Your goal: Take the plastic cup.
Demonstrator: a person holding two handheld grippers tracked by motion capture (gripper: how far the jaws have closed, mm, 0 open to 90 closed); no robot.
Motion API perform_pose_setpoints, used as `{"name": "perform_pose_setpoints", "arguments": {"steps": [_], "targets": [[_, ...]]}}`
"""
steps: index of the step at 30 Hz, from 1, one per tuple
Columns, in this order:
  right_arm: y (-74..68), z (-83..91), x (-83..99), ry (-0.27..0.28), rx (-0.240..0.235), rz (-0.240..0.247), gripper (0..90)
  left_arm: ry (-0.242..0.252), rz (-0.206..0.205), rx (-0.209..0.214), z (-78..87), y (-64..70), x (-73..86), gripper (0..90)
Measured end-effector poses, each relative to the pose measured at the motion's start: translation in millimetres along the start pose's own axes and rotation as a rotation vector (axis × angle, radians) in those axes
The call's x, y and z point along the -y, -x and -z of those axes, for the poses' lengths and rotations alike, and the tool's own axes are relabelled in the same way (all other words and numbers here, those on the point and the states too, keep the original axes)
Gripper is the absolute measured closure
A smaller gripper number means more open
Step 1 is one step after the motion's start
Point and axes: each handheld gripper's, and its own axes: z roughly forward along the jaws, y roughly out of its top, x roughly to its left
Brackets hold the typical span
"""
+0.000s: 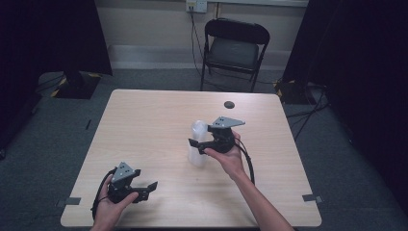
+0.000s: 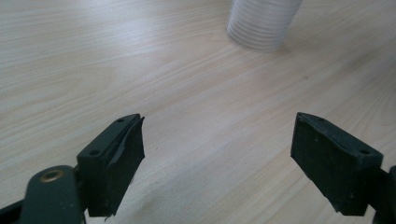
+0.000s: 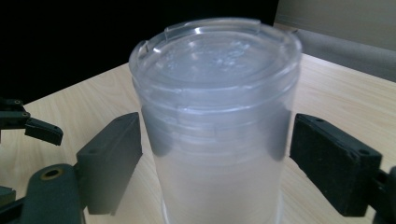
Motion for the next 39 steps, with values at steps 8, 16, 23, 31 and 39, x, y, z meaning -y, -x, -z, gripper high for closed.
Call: {"name": "perform_pose_setpoints", "arguments": {"steps": [8, 16, 23, 31, 39], "targets": [[0.2, -9.7, 6.4, -0.015, 0.017, 0.007, 22.2, -0.002, -0.001, -0.005, 0.2, -0.7, 0.4, 17.2], [1.2, -15.8, 14.4, -0.038, 0.015, 0.001, 23.5, -0.005, -0.004, -0.001, -0.2, -0.2, 0.3, 17.2], [0.3, -17.8, 14.7, -0.037, 0.017, 0.019, 28.1, -0.006, -0.003, -0.003, 0.1, -0.8, 0.5, 17.3], [-0.3, -16.7, 14.5, -0.036, 0.032, 0.021, 28.9, -0.005, -0.004, 0.002, 0.0, -0.4, 0.3, 17.3], [-1.2, -14.7, 12.0, -0.029, 0.031, 0.026, 28.5, -0.008, -0.001, 0.002, -0.4, -0.7, 0.5, 17.3]]}}
